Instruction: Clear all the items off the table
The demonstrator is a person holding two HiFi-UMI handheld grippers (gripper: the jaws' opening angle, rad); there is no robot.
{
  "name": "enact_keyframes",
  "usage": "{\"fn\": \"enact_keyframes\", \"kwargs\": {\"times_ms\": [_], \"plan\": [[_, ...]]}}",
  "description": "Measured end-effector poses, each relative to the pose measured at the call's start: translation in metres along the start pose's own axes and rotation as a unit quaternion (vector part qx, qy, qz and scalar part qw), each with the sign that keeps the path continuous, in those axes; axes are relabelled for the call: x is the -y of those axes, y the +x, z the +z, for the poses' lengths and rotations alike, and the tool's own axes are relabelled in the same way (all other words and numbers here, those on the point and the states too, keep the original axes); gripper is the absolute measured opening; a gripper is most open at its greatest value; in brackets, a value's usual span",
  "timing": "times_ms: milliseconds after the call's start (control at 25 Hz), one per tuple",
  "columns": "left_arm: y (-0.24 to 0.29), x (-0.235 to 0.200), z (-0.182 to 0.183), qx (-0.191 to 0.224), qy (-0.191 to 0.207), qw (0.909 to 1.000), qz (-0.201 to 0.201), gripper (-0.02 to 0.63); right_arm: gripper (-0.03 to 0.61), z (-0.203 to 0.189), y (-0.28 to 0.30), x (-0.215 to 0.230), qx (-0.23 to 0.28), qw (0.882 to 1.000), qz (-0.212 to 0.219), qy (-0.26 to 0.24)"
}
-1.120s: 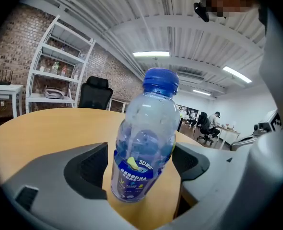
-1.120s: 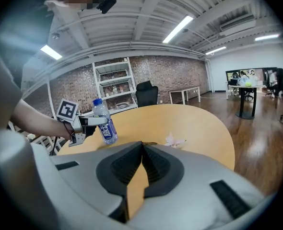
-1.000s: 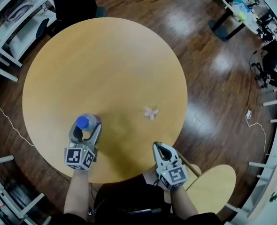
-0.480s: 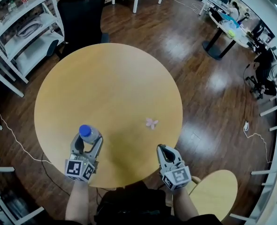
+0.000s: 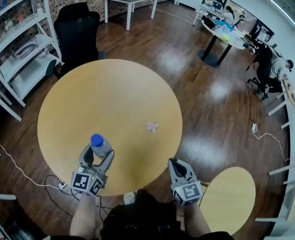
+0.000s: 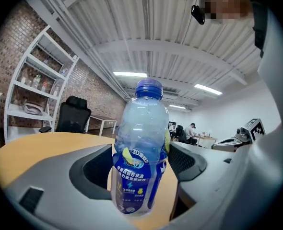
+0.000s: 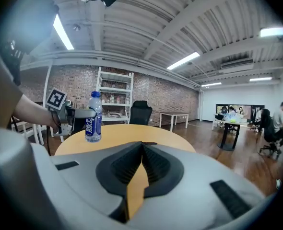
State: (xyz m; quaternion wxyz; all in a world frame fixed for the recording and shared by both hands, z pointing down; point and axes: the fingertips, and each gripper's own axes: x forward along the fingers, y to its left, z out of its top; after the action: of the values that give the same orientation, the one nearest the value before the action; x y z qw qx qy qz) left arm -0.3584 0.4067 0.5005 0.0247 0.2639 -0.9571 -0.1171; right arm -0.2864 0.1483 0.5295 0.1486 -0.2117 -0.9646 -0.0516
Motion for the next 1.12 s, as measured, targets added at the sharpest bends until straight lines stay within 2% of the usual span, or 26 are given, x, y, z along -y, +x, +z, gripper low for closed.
{"fn": "enact_keyframes", "kwargs": {"times_ms": [120,280,560,680,760,840,960,1120], "plan": [[-0.001,0.032,0.0,-0.001,0.0,0.9995,-0.03,0.359,0.006,-0.003,-0.036,0.009,0.014,0.999,-0.029,0.016],[-0.005,0.089,0.0,-0.009,0.0,0.9958,-0.092,0.357,0.006,-0.016,-0.099,0.021,0.026,0.996,-0.081,0.03],[0.027,0.189,0.001,-0.01,0.016,0.9828,-0.184,0.357,0.005,-0.041,-0.194,0.069,0.045,0.981,-0.178,0.059],[0.039,0.24,0.002,-0.008,0.009,0.9748,-0.223,0.357,0.005,-0.047,-0.246,0.089,0.042,0.973,-0.221,0.058],[0.047,0.273,-0.008,-0.012,-0.011,0.968,-0.251,0.357,0.006,-0.055,-0.286,0.103,0.041,0.962,-0.261,0.062],[0.057,0.312,-0.023,-0.019,-0.029,0.9596,-0.279,0.357,0.005,-0.063,-0.33,0.123,0.047,0.946,-0.31,0.083],[0.064,0.388,-0.046,-0.038,-0.028,0.9438,-0.327,0.357,0.005,-0.086,-0.399,0.153,0.058,0.923,-0.363,0.115],[0.067,0.474,-0.069,-0.062,-0.024,0.9236,-0.378,0.357,0.005,-0.12,-0.467,0.173,0.062,0.903,-0.404,0.135]]}}
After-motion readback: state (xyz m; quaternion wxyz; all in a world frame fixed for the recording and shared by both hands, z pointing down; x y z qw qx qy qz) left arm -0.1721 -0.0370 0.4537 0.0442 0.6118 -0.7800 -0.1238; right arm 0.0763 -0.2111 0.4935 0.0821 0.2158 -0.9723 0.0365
